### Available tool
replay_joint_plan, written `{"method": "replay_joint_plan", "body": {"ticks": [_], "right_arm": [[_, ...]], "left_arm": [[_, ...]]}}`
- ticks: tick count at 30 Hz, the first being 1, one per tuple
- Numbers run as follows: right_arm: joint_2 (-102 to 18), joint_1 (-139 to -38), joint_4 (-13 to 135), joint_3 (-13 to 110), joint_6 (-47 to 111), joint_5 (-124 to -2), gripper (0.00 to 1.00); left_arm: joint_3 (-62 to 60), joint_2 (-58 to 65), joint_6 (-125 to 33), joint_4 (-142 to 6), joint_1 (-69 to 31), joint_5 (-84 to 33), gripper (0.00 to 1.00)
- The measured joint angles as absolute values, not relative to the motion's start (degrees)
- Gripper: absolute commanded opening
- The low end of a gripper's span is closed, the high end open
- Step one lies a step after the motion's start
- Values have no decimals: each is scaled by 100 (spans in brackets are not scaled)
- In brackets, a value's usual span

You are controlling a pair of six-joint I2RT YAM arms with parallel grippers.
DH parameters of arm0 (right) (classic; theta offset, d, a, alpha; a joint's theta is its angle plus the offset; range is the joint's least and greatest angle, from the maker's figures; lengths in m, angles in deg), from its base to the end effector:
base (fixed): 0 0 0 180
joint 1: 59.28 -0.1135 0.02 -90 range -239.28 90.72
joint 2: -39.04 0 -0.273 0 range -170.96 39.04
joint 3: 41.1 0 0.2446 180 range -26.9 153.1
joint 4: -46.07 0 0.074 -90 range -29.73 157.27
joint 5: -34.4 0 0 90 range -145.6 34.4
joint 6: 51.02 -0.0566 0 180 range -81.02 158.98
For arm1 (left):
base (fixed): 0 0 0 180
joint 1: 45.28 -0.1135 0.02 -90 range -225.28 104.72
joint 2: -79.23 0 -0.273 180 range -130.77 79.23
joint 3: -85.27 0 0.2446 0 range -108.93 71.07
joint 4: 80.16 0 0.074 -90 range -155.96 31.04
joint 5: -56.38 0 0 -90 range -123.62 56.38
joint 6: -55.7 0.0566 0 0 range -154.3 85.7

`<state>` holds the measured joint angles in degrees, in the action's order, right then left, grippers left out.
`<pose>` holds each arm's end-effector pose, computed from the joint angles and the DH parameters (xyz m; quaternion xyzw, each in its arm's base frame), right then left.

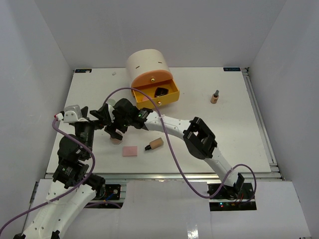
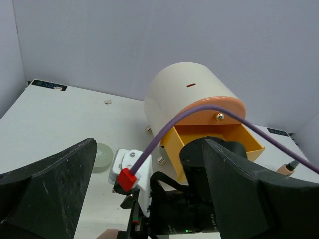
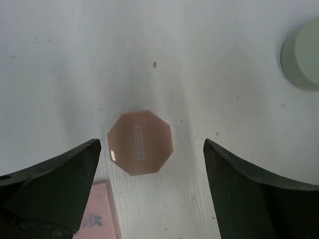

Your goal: Organize the makeup

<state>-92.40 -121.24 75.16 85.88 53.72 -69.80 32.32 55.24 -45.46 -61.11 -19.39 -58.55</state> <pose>0.2472 0.4937 0.2279 -0.5883 0.6494 0.2878 0.3864 0.1076 -0.0257 0.3645 -0.0833 0.6442 -0.1058 0.7529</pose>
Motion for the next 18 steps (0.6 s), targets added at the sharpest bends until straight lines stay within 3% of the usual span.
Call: {"method": "replay_joint_plan", "body": {"ticks": [7, 18], "right_arm": [[-9639, -12211, 7514, 8668, 4792, -6302, 90], [-9758, -12237, 7450, 8670, 4238, -6460, 90]], "left_arm": [[3258, 5518, -4473, -6115, -1939, -5875, 98], [3288, 5521, -4435, -6123, -1939, -5836, 98]]}}
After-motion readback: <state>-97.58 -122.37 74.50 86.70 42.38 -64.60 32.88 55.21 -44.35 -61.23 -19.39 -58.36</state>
